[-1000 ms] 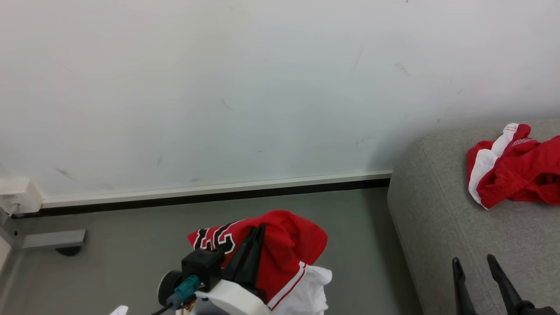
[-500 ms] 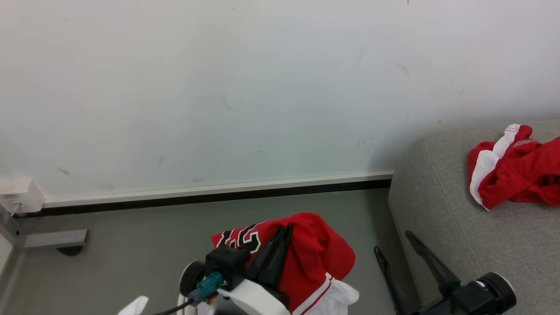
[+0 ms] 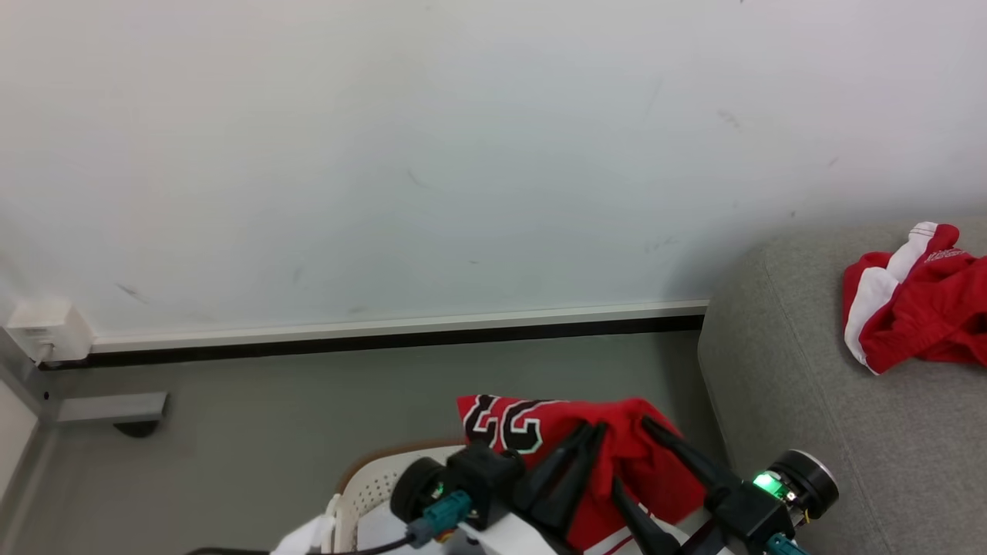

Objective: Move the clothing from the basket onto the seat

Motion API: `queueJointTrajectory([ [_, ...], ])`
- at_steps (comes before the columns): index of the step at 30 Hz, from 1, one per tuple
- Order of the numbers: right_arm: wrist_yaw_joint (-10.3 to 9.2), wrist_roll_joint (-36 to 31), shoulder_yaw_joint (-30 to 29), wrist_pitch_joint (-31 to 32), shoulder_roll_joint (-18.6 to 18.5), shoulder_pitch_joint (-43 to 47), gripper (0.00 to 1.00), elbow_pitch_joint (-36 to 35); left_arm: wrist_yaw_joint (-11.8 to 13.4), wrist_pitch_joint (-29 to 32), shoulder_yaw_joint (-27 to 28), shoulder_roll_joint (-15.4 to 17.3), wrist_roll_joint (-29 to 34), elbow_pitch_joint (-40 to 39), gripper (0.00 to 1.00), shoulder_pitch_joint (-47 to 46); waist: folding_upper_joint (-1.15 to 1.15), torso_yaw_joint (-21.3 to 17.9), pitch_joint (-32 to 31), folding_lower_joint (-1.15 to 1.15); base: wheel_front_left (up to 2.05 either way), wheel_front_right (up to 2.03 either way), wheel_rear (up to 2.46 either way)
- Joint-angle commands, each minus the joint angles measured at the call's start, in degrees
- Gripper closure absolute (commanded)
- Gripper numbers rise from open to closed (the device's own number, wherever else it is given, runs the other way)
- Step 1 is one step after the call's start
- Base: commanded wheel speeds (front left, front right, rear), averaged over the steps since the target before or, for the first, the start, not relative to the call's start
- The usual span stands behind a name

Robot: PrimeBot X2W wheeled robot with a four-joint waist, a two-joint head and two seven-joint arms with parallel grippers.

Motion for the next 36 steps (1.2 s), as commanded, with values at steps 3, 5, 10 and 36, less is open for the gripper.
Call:
queueJointTrajectory([
  [3,0.16,0.36,1.69,0.06,-0.52,-1.43,0.0,1.89,-1.07,0.81,-1.49,-0.35,-0.53,-0.76,1.0,-0.78,0.0,0.19,0.09,0.0,0.0,0.0,0.0],
  [5,0.16,1.43,2.76,0.06,-0.64,-2.18,0.0,3.34,-1.77,1.29,-2.54,-0.46,-0.96,-1.2,1.0,-1.01,0.0,0.33,0.16,0.0,0.0,0.0,0.0],
  [10,0.16,4.41,3.52,0.07,-0.3,-3.21,1.0,5.43,-2.22,1.88,-3.39,-0.67,-1.96,-1.73,1.0,-1.22,0.0,0.45,0.24,0.0,0.0,0.0,0.0],
  [36,0.14,6.38,-5.31,0.06,-2.21,-0.44,1.0,2.65,0.02,-1.86,-2.77,0.61,-1.3,4.46,0.0,-1.49,0.0,-3.34,1.77,0.0,0.0,0.0,0.0],
])
